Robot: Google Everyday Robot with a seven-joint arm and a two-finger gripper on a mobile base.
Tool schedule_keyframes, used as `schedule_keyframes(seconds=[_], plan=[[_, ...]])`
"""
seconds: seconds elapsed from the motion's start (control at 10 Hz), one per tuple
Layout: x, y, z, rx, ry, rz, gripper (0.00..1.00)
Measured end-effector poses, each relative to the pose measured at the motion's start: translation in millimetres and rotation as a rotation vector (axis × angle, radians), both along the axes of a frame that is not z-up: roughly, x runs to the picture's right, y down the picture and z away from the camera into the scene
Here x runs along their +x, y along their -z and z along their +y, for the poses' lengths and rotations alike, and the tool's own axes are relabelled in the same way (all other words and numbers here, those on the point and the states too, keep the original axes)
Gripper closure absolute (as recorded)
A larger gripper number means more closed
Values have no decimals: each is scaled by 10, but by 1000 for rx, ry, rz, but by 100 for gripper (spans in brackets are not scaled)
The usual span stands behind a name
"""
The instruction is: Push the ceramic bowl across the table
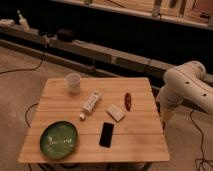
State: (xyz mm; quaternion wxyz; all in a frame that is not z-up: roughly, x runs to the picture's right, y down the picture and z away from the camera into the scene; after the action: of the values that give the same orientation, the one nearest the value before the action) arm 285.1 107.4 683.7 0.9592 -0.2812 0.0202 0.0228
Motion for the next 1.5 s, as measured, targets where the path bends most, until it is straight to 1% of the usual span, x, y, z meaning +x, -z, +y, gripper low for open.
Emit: schedule_keyframes(seconds=[1.3, 1.4, 1.5], plan=[[-2, 0, -2, 0, 0, 0, 35], [-20, -2, -11, 2, 0, -5, 35], [-145, -20, -50, 13, 8, -37, 35]])
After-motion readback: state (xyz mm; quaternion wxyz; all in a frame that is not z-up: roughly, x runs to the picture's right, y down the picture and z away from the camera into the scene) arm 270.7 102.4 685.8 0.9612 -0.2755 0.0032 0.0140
